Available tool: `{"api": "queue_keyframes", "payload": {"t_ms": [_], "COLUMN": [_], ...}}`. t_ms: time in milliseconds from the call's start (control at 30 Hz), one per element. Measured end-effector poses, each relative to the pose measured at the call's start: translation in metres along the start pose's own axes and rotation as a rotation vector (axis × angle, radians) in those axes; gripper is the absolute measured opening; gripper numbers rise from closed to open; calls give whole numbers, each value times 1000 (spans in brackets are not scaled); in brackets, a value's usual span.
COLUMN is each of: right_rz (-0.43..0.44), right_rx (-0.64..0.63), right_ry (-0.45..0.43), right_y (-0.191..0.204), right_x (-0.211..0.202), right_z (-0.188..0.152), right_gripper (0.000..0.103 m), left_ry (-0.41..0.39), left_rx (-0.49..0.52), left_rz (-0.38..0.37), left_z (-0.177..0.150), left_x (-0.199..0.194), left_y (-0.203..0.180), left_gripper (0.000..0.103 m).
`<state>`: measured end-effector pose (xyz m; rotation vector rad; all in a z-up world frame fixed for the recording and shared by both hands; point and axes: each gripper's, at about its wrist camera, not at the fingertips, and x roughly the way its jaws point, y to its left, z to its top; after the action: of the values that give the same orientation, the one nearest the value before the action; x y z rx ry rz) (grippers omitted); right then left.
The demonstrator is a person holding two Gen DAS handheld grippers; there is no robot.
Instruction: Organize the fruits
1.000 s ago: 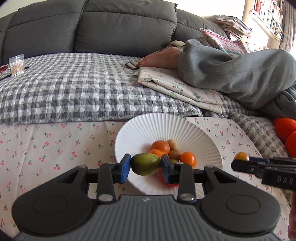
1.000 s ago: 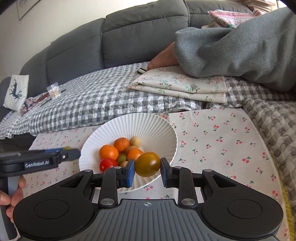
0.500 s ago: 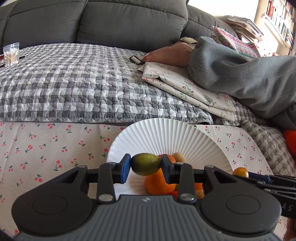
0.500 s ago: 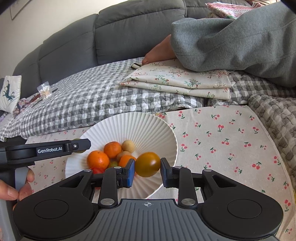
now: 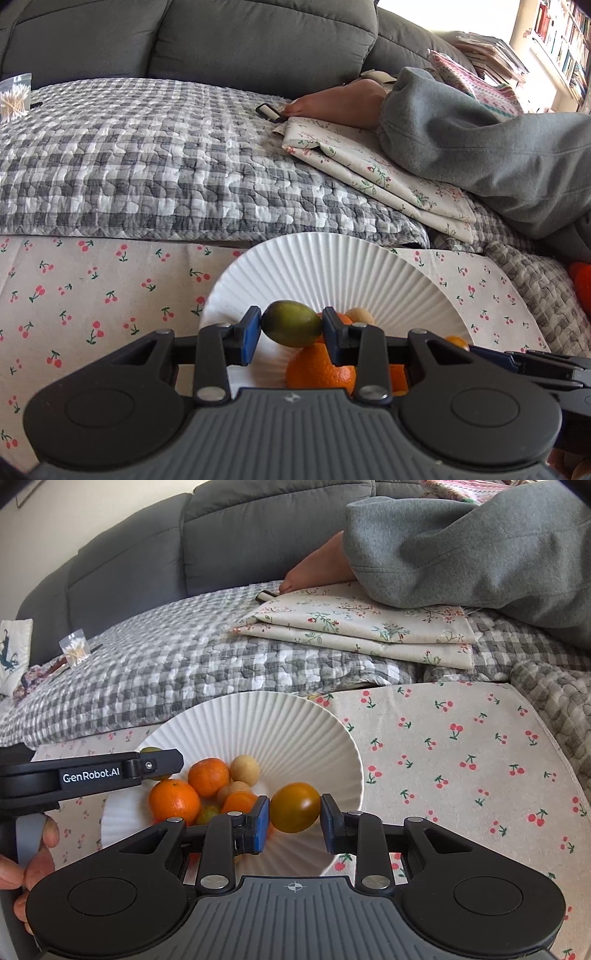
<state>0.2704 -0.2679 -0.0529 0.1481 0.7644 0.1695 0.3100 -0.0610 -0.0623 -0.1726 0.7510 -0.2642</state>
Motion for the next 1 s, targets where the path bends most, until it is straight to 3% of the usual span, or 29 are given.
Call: {"api": "queue_keyframes", "payload": {"t_ms": [133,267,667,1000], "right_rz": [4,6,14,82], "right_rx": [5,40,45,-11], "right_ry": [-4,-26,-52,-44], "right_y": [1,-3,3,33], "right_x": [3,-2,-34,-82], "right_z": [0,3,7,-6], "right_gripper": [30,32,33,53], "left_ry": [6,-2,-5,-12], "left_rx": [9,-19,11,68], "left_rz": [8,7,37,142], "left_z": [-1,1,-2,-25], "left_x": [1,-5,-47,-105], "left_y": [0,5,7,-10], "left_gripper": [35,45,49,62]}}
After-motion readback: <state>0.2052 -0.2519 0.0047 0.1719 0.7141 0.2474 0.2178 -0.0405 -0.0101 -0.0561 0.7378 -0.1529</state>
